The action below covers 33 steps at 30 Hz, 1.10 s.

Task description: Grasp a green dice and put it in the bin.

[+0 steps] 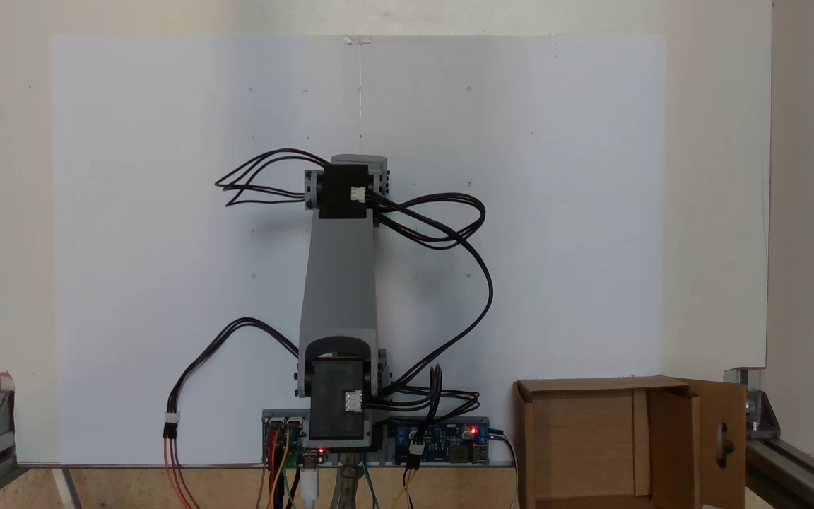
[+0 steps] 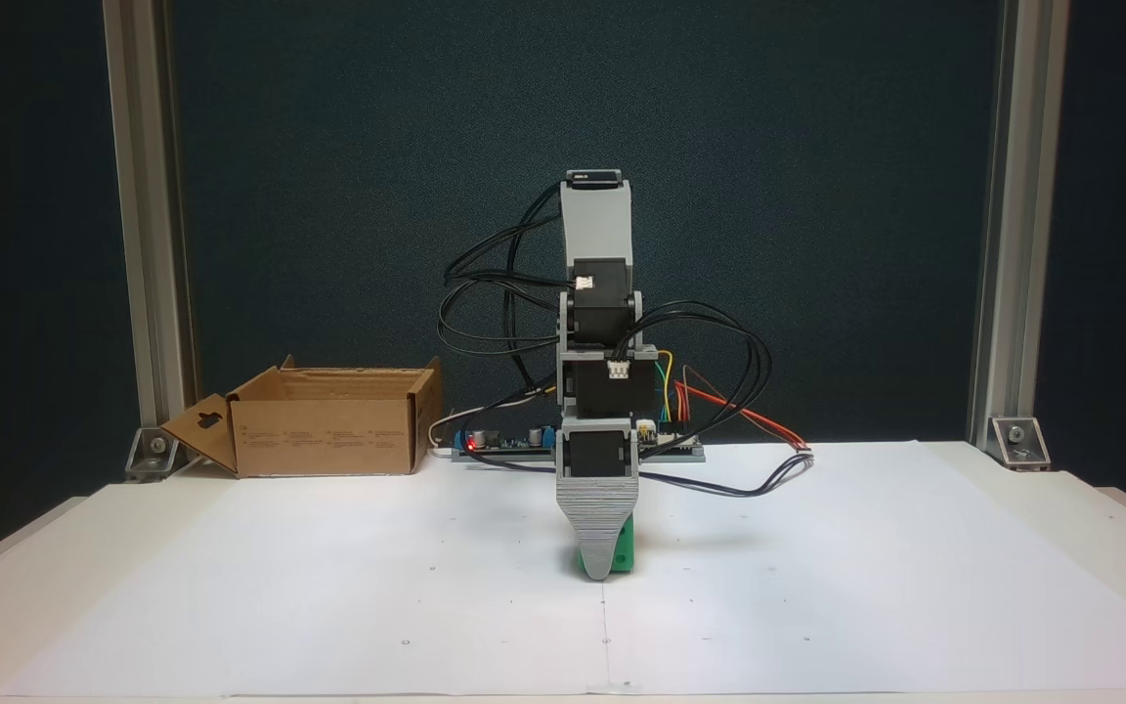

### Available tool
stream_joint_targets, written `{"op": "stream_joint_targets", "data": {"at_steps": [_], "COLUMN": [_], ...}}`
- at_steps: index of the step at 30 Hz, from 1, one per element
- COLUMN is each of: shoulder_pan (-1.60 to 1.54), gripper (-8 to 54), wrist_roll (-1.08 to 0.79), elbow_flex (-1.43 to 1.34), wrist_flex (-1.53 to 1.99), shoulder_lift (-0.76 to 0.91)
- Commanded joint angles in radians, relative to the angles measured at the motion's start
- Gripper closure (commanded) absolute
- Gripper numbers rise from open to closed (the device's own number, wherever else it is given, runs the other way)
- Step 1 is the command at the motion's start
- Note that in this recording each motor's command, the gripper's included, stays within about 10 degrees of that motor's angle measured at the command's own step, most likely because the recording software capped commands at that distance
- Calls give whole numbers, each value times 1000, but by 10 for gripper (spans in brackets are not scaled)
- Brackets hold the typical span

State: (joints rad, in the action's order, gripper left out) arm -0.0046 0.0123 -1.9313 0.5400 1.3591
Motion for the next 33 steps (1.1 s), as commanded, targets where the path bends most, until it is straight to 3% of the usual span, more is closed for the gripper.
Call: {"op": "stream_joint_targets", "data": {"at_steps": [1, 10, 16, 26, 33], "shoulder_pan": [-8, -5, 17, 78, 158], "gripper": [340, 340, 340, 340, 340], "wrist_roll": [-43, -49, -49, -51, -78], "elbow_flex": [-3, 15, 221, 617, 637], "wrist_flex": [-6, 29, 314, 657, 690], "shoulder_lift": [2, 192, 319, 385, 397]}}
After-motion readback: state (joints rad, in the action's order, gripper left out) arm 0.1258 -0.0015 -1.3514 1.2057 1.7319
